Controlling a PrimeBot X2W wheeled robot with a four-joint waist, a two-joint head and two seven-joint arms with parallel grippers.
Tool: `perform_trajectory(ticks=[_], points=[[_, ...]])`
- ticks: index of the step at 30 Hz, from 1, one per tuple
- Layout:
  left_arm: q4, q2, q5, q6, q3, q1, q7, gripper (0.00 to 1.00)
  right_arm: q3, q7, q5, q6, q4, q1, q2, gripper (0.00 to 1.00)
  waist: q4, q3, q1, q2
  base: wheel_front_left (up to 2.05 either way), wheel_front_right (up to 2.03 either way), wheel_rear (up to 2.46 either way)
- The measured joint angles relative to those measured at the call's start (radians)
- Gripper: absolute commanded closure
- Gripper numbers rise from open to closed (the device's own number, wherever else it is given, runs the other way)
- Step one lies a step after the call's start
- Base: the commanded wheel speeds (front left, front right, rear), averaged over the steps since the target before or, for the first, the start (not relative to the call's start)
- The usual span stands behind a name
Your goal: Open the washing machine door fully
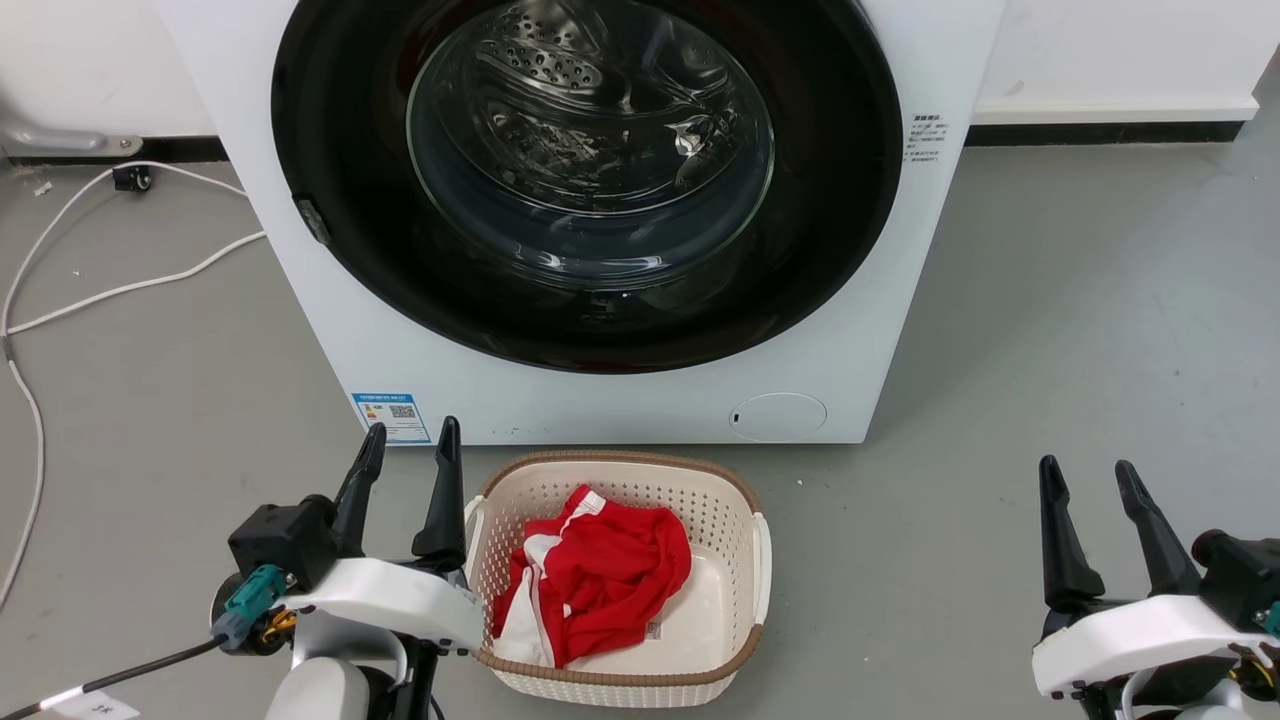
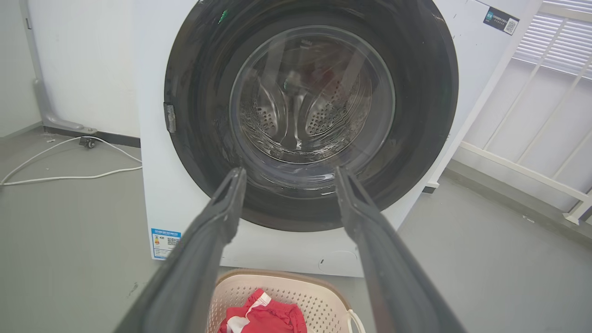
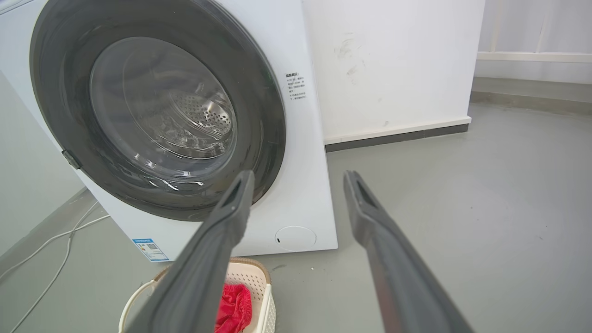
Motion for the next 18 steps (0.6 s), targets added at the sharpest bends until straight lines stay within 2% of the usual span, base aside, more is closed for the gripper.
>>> perform_trajectory(ticks=[18], points=[[0.025, 0.000, 0.137, 0.012, -0.003, -0.008, -0.038, 0.00, 0.005, -0.034, -0.141, 0.000, 0.000, 0.011, 0.001, 0.00, -0.001, 0.004, 0.0000, 0.0000, 0.00, 0.00, 0.00]])
